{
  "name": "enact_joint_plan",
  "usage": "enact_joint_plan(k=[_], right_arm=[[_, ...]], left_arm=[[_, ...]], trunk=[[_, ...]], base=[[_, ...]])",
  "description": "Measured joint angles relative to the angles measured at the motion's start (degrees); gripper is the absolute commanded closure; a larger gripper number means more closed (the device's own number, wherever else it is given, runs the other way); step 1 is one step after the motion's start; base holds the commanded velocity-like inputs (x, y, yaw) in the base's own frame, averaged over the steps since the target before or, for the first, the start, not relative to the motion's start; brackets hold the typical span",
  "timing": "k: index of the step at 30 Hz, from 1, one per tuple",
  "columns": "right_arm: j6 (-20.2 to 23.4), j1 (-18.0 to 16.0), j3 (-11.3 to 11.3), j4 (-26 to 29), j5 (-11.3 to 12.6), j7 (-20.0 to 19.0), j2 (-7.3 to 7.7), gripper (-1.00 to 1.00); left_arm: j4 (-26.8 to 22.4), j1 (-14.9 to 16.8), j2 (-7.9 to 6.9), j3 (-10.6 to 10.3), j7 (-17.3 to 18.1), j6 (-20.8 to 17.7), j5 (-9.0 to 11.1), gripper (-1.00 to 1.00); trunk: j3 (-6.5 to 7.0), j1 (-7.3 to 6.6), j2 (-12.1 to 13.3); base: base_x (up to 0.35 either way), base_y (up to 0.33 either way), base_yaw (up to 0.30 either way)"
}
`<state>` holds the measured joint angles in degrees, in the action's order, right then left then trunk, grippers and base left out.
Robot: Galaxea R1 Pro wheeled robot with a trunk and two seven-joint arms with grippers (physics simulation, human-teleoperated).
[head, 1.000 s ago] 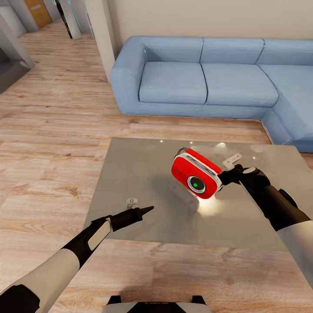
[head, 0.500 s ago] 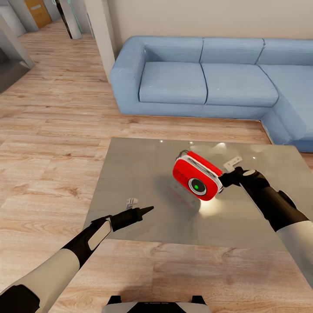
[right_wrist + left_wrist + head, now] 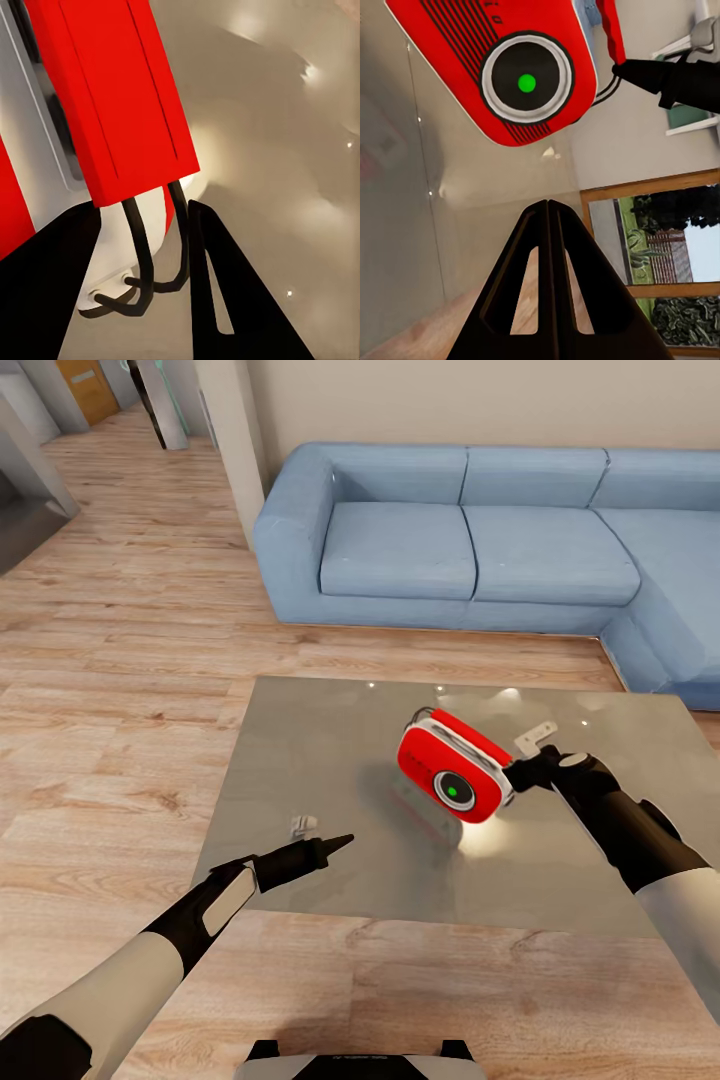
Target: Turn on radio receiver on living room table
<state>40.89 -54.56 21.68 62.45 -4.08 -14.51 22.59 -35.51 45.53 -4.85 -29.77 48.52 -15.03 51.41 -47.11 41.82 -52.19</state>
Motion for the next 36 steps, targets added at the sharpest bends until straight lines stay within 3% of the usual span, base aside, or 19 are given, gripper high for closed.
enact_joint_plan(k=[15,21,26,29,36], right_arm=[[0.25,0.35,0.13,-0.15,0.08,1.34,0.33,1.0],[1.07,2.51,0.23,-1.55,-0.12,0.56,-0.74,1.0],[0.99,4.23,0.0,-3.2,-0.04,0.14,-0.1,1.0],[2.06,5.05,-0.07,-1.97,0.96,0.13,0.75,1.0],[4.14,6.91,-0.2,1.31,0.73,0.8,1.26,1.0]], left_arm=[[0.25,0.09,-0.08,0.21,-0.23,0.32,0.07,1.0],[0.69,0.09,-0.01,0.11,-0.43,1.36,-0.02,1.0],[0.45,0.08,0.01,0.07,-0.52,1.7,-0.06,1.0],[0.45,0.08,0.02,0.06,-0.53,1.75,-0.08,1.0],[0.37,0.09,0.1,0.03,-0.61,1.76,-0.1,1.0]], trunk=[[0.0,0.0,0.0],[-0.01,0.0,0.0],[0.01,-0.01,-0.02],[0.01,-0.01,-0.01],[0.01,-0.01,-0.01]], base=[[0.0,0.0,0.0],[0.0,0.0,0.0],[0.0,0.0,0.0],[0.0,0.0,0.0],[0.0,0.0,0.0]])
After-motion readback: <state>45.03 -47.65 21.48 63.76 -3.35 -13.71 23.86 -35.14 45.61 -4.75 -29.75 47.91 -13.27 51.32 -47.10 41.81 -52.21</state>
